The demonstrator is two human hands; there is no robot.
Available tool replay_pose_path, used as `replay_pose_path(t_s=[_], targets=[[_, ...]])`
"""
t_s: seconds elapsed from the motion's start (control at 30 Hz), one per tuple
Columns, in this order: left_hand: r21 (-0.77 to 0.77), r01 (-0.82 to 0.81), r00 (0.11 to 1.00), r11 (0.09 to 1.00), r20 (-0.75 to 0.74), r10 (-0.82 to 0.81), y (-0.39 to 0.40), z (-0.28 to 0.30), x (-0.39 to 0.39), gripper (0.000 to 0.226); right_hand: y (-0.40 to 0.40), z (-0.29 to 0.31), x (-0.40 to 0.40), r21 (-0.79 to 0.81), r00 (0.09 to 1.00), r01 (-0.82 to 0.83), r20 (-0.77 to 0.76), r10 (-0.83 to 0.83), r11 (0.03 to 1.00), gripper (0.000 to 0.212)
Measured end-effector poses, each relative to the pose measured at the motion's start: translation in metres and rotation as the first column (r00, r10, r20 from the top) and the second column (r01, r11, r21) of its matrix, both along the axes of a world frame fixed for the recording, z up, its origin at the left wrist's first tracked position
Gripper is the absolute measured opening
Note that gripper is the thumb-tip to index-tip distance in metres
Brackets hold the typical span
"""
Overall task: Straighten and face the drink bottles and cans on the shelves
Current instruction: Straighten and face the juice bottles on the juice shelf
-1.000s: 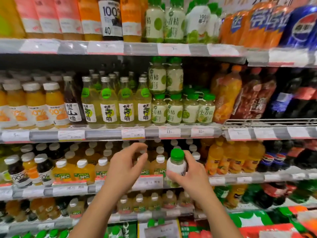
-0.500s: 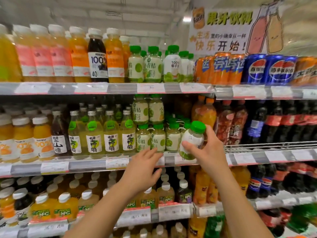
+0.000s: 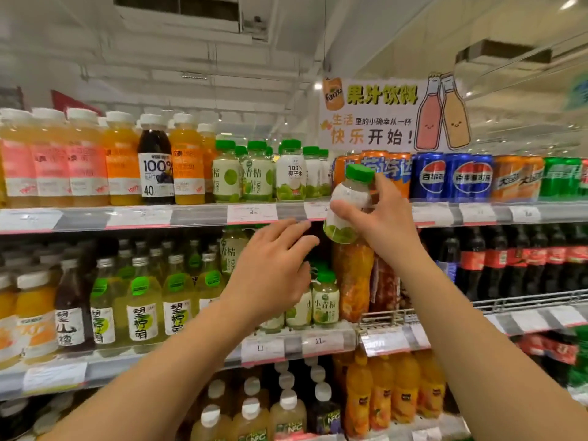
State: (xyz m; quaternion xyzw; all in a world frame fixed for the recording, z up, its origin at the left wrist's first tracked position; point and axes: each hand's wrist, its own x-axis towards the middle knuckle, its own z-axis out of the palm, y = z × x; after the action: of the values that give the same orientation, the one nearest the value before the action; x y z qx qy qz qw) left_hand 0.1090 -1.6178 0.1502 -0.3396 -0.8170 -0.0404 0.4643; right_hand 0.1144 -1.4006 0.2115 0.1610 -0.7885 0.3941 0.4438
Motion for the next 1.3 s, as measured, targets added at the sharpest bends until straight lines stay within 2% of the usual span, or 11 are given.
replay_pose_path(t_s=[0.07,0.17,0.27,0.33,0.4,0.53,0.6,0.73,0.93,1.3], targets=[[-0.013,-0.073,0.996,0.997,-0.048,0.073,0.004,0.024,-0.003,0.048,0.001,0.021,-0.008,-0.005,0.999,0.005,-0.037,-0.005,1.0,0.058],[-0.028,-0.221,0.975,0.975,0.03,0.222,0.003,0.036,-0.016,0.053,0.0,0.05,-0.024,0.0,0.999,0.015,-0.028,-0.015,1.0,0.057],[-0.046,-0.274,0.959,0.961,0.066,0.276,-0.002,0.026,-0.027,0.059,-0.004,0.066,-0.05,0.027,0.998,0.061,0.0,-0.061,0.998,0.065],[-0.049,-0.278,0.958,0.959,0.061,0.281,-0.003,0.02,-0.032,0.062,-0.009,0.069,-0.068,0.053,0.996,0.084,0.031,-0.086,0.995,0.069],[-0.023,-0.273,0.959,0.962,0.065,0.274,-0.001,0.02,-0.034,0.061,-0.014,0.068,-0.082,0.063,0.994,0.081,0.064,-0.085,0.995,0.063],[0.004,-0.254,0.966,0.967,0.058,0.253,0.002,0.021,-0.033,0.06,-0.021,0.058,-0.102,0.016,0.993,0.08,0.086,-0.081,0.997,0.052],[0.016,-0.26,0.964,0.966,0.061,0.258,0.003,0.02,-0.033,0.06,-0.024,0.053,-0.105,-0.004,0.993,0.078,0.086,-0.077,0.997,0.053],[0.034,-0.256,0.964,0.966,0.082,0.253,0.004,0.019,-0.034,0.059,-0.019,0.042,-0.102,0.03,0.99,0.074,0.122,-0.077,0.997,0.063],[0.076,-0.25,0.966,0.965,0.092,0.242,0.005,0.018,-0.033,0.056,-0.015,0.038,-0.106,0.085,0.988,0.091,0.12,-0.101,0.992,0.051],[0.088,-0.321,0.94,0.943,0.151,0.306,0.019,0.02,-0.023,0.06,-0.014,0.034,-0.112,0.106,0.992,0.097,0.076,-0.105,0.99,0.067]])
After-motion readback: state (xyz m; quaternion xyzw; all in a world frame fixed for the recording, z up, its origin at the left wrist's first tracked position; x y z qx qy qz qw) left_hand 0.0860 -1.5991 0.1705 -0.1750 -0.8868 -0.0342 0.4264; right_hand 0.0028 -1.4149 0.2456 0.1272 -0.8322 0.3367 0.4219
